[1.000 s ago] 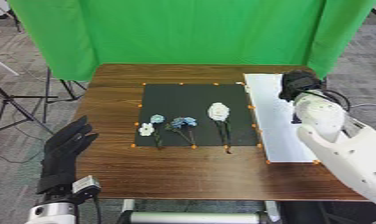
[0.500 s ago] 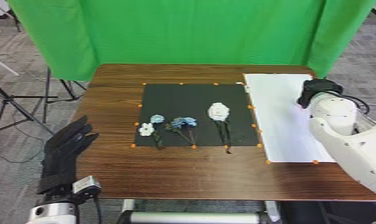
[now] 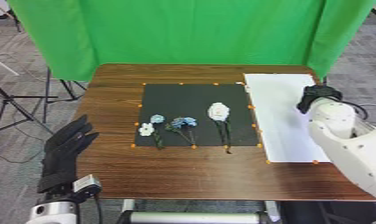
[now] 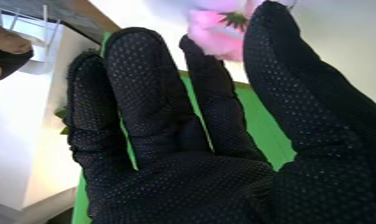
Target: Arrange flowers
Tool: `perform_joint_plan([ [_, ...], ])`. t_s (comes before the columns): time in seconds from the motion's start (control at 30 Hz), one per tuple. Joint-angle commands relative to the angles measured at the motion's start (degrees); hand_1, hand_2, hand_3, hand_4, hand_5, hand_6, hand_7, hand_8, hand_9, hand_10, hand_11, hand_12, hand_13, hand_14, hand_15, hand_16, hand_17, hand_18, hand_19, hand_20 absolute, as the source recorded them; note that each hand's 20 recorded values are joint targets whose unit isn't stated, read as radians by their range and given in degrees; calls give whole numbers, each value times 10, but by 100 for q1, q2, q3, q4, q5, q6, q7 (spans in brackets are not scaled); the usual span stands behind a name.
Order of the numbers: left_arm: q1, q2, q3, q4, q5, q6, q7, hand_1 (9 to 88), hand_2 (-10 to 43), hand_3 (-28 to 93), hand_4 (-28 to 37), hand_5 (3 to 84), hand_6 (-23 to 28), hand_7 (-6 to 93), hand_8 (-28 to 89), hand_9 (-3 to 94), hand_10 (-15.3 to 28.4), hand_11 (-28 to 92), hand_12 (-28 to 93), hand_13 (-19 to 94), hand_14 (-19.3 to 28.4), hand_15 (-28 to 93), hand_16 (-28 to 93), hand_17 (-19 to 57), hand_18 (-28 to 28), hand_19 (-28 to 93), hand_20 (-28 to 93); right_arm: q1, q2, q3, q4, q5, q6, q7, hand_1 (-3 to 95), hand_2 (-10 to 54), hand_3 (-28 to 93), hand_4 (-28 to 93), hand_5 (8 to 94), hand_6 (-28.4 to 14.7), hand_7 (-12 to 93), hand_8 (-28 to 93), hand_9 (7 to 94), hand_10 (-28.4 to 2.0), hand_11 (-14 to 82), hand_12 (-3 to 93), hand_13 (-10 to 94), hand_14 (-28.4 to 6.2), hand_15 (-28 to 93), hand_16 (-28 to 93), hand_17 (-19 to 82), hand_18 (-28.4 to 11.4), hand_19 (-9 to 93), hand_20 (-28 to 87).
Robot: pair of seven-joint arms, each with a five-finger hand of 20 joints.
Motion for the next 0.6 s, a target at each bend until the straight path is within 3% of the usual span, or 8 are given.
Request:
perform_joint_plan([
  [0.03, -17, -68, 28, 15, 42, -44, -90, 274, 51, 841, -172, 386, 99, 167, -116, 314, 191, 367, 48, 243, 270, 658, -181, -92, 217, 611, 35, 8, 28, -277, 49, -176, 629, 22, 383, -95, 839, -283, 557, -51, 173, -114, 586, -176, 221, 171, 638, -82, 726, 142, 369, -192, 932, 67],
  [0.2, -17, -117, 6, 20, 85, -86, -126, 274, 51, 841, -171, 387, 99, 167, -116, 314, 192, 367, 49, 243, 269, 658, -181, -92, 217, 610, 35, 48, 66, -462, 110, -298, 907, 68, 425, -95, 821, -282, 627, -20, 208, -133, 678, -137, 255, 173, 688, -62, 705, 148, 401, -186, 932, 92],
  [0.3, -10, -167, -16, 20, 130, -113, -156, 274, 51, 841, -172, 387, 100, 167, -116, 315, 192, 368, 49, 244, 270, 658, -181, -92, 217, 611, 35, 85, 105, -575, 149, -336, 1109, 85, 471, -95, 769, -283, 672, -11, 233, -39, 742, -107, 210, 244, 715, -51, 679, 181, 415, -183, 932, 103],
  [0.43, -6, -131, -3, 18, 103, -95, -144, 274, 51, 842, -172, 387, 100, 166, -115, 315, 193, 367, 49, 244, 269, 658, -181, -92, 217, 610, 35, 50, 130, -599, 161, -453, 1241, 47, 528, -95, 738, -283, 746, 8, 270, -20, 848, -70, 129, 345, 760, -36, 648, 206, 435, -179, 932, 117],
  [0.6, -8, -86, 13, 18, 53, -60, -97, 275, 52, 840, -173, 387, 100, 166, -115, 315, 192, 367, 49, 243, 270, 657, -181, -92, 216, 610, 35, 84, 184, -672, 140, -441, 1440, 51, 546, -95, 735, -283, 787, 20, 274, -7, 889, -57, 147, 377, 794, -31, 640, 196, 450, -180, 932, 133],
])
